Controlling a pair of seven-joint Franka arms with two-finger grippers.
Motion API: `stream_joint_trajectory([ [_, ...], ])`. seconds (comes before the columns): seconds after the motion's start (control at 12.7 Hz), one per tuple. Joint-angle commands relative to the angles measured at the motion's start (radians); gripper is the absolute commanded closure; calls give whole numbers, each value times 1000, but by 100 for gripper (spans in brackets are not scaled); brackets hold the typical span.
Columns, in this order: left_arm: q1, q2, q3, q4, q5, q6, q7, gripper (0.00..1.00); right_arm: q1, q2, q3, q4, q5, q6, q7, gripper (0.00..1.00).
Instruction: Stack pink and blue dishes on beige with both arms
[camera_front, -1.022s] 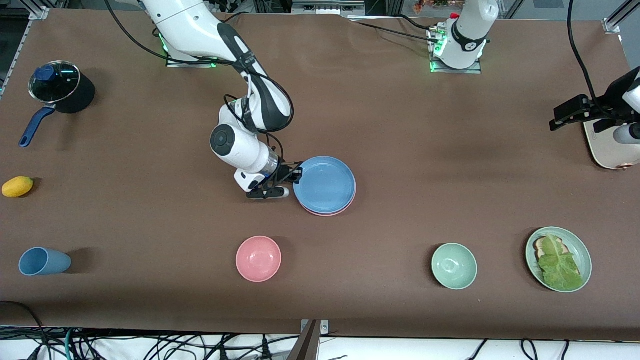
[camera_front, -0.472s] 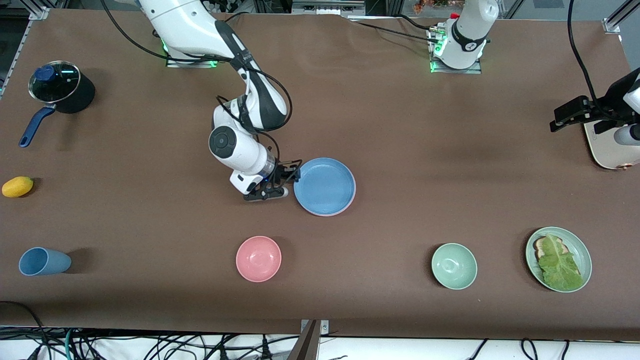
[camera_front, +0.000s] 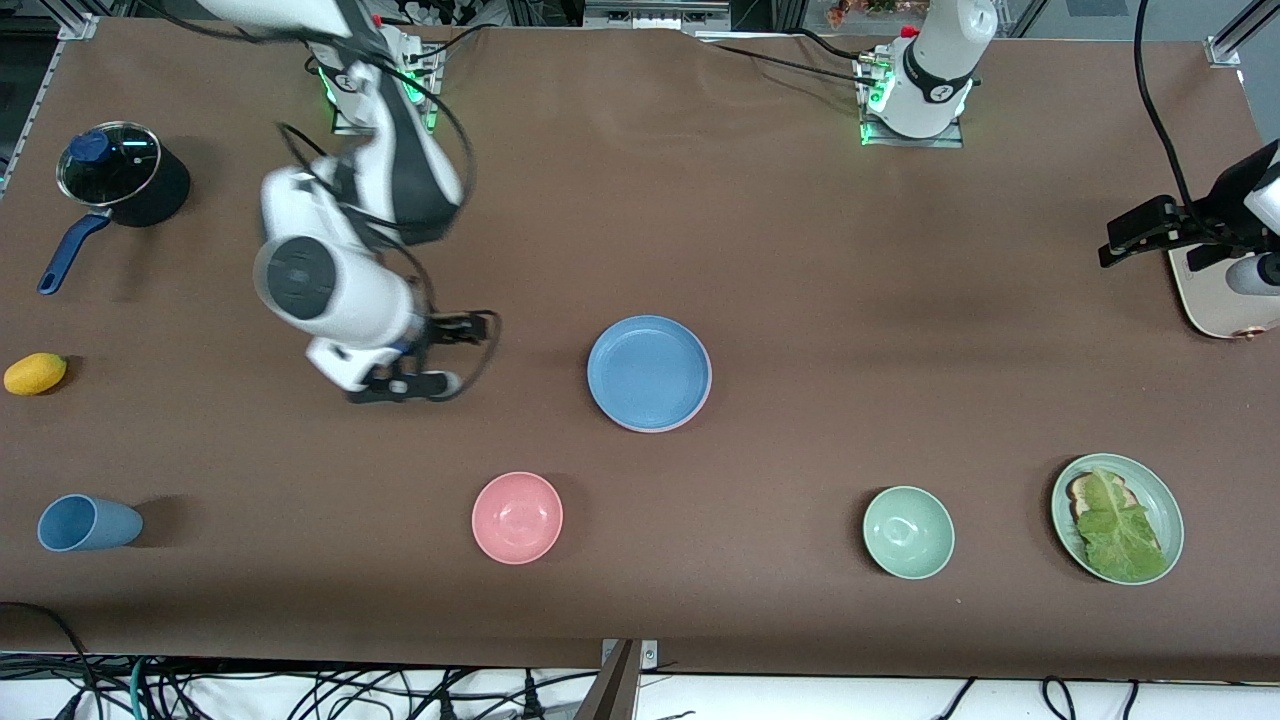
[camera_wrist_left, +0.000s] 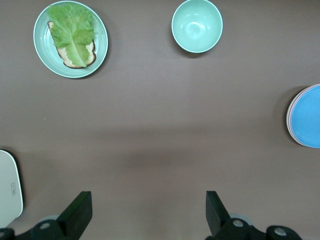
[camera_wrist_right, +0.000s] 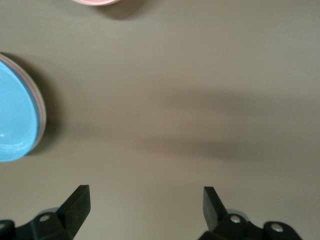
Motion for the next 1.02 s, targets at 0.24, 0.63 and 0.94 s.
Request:
stream_joint_trajectory([
  [0.24, -2, 15, 0, 34, 5, -7, -3, 0, -5, -91, -255, 234, -31, -397, -62, 0],
  [0.63, -2, 15, 0, 34, 5, -7, -1, 0, -147, -102, -186, 362, -68, -422, -96, 0],
  [0.94, -2, 15, 0, 34, 5, -7, -1, 0, -495, -252, 193, 223, -127, -432, -78, 0],
])
